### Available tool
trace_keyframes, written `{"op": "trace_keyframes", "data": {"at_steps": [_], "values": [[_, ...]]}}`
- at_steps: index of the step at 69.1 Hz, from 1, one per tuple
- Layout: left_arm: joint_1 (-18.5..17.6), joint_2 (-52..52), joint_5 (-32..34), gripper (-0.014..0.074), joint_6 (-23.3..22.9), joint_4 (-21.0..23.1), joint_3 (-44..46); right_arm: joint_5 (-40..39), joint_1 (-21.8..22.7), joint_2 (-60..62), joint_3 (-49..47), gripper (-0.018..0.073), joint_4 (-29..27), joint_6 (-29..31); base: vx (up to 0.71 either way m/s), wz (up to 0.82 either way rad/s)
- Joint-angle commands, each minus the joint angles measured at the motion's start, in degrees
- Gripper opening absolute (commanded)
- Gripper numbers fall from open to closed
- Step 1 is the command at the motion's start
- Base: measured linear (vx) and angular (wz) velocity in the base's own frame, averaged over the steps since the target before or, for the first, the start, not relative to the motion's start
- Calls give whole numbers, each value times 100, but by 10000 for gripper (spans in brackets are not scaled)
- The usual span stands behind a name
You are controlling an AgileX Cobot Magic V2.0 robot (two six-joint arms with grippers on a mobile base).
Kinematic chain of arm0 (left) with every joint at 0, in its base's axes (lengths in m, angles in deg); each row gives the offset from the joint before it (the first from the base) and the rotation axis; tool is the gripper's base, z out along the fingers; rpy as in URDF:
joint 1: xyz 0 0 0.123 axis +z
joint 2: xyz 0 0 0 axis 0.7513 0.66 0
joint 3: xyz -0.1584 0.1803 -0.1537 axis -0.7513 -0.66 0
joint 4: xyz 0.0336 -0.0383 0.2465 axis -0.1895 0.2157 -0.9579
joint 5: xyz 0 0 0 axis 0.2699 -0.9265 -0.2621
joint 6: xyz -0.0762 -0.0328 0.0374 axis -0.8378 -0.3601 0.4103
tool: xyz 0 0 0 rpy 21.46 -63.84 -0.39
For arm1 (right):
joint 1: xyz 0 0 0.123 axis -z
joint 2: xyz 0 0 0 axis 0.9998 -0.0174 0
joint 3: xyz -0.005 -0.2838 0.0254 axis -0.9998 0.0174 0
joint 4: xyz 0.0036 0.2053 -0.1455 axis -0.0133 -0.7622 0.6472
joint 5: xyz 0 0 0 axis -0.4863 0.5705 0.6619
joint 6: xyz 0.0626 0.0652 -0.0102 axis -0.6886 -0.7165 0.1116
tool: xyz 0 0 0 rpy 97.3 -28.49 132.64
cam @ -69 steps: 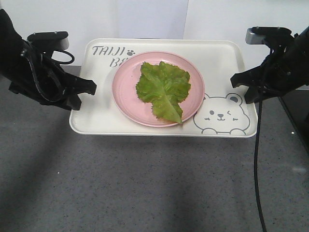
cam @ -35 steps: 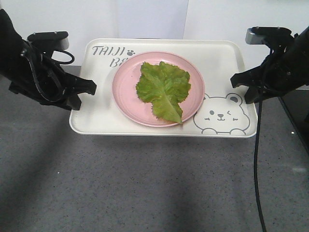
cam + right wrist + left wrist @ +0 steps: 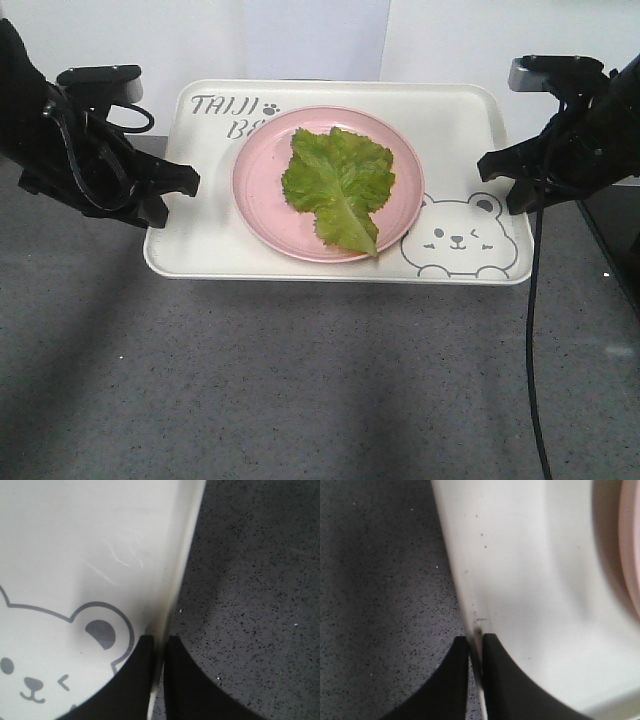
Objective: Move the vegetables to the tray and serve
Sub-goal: 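Hold the tray with both grippers above the counter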
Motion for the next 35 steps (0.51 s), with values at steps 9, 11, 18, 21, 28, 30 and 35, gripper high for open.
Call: {"op": "trace_keyframes", "data": {"at_steps": [9,11,18,21,28,30,35], "values": [[-118,-292,412,-6,133,528,176,-230,-61,295,-141,-6,-462,160,0,0],[-118,-292,425,-6,133,528,176,-255,-61,295,-141,-6,-462,160,0,0],[-118,-292,506,-6,127,530,176,-240,-61,295,-141,-6,-462,135,0,0],[-118,-292,519,-6,132,530,176,-243,-61,295,-141,-6,-462,141,0,0],[-118,-292,512,-6,147,518,176,-237,-61,295,-141,-6,-527,141,0,0],[-118,-284,506,-6,181,484,176,-237,-61,295,-141,-6,-578,170,0,0],[-118,-245,521,-6,286,273,176,-263,-61,263,-141,-6,-652,234,0,0]]}}
